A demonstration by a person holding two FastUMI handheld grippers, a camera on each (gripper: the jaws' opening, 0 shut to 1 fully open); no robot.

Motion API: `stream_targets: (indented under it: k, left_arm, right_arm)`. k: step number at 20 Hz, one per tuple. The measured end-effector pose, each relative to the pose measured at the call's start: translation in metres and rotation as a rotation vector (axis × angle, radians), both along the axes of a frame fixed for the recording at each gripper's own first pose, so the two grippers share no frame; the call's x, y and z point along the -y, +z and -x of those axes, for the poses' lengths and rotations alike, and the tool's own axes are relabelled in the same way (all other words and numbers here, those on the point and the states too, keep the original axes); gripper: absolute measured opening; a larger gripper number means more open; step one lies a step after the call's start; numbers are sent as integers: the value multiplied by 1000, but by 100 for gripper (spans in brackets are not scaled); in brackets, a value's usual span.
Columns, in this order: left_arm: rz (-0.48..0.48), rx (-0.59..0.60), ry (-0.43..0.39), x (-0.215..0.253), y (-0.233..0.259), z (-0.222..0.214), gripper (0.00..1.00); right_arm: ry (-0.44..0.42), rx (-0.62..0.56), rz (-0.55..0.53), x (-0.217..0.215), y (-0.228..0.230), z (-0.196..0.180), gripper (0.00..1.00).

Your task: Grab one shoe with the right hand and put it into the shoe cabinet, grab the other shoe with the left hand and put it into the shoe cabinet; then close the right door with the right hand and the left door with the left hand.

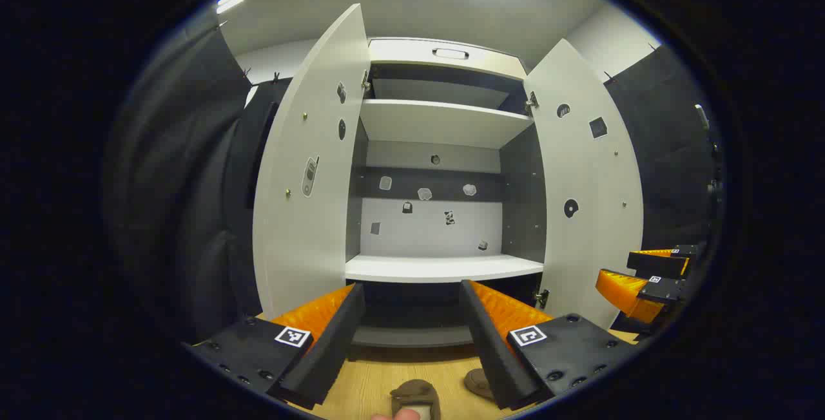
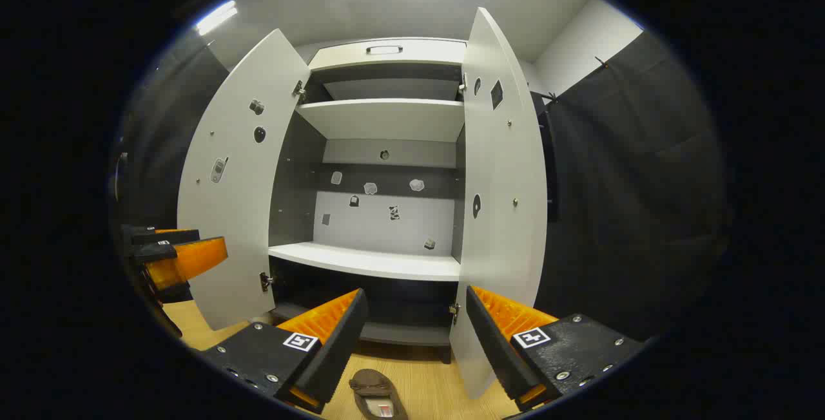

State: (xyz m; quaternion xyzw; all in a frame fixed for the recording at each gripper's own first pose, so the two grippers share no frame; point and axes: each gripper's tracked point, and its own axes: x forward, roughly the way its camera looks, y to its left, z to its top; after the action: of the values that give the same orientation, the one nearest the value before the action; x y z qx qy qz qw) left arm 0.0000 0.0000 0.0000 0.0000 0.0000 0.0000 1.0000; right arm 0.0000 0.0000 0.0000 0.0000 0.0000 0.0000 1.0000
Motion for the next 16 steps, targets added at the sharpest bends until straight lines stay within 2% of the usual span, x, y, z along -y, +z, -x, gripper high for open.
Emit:
stream_targets:
  k: [1, 7, 8, 10, 16]
  left_arm:
    - [-6, -2, 0, 0, 0, 0, 96]
    - [6, -11, 34, -12, -4, 1, 96]
    - [1, -10, 42, -15, -4, 1, 99]
    - [-3, -7, 54, -18, -4, 2, 96]
    - [16, -14, 68, -25, -9, 1, 96]
  right_arm:
    - [-5, -10, 1, 1, -4, 1, 94]
    - [-4, -20, -36, -1, -5, -2, 94]
    - [-5, -18, -30, -1, -4, -2, 94]
    - [-1, -11, -24, -2, -2, -4, 94]
    - [9, 3, -28, -9, 5, -12, 94]
